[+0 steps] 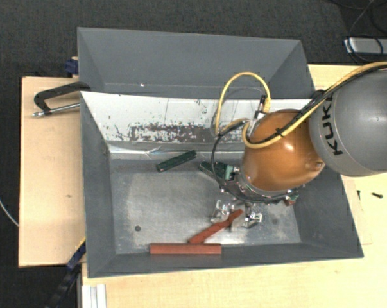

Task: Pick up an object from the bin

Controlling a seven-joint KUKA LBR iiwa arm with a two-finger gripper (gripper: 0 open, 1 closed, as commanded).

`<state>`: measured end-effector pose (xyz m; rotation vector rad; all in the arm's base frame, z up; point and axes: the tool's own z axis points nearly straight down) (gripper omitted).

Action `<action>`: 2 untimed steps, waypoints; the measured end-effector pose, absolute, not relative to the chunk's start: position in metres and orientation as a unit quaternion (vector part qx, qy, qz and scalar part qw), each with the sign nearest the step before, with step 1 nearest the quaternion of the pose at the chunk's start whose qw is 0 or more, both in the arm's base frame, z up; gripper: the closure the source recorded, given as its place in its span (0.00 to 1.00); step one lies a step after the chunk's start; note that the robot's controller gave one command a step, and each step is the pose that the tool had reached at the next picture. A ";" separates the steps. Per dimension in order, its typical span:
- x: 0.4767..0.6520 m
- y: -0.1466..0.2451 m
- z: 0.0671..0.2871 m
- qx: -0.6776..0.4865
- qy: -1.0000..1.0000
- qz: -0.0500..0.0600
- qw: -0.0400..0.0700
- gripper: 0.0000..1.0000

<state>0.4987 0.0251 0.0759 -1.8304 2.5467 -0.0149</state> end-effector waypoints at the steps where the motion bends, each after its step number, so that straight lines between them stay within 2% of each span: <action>1: 0.499 0.025 0.076 -0.584 0.812 -0.005 0.003 1.00; 2: 0.522 0.029 0.215 -0.537 0.844 0.000 0.003 1.00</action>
Offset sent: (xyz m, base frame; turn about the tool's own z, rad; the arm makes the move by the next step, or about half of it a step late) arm 0.0224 0.0026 0.1379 0.1109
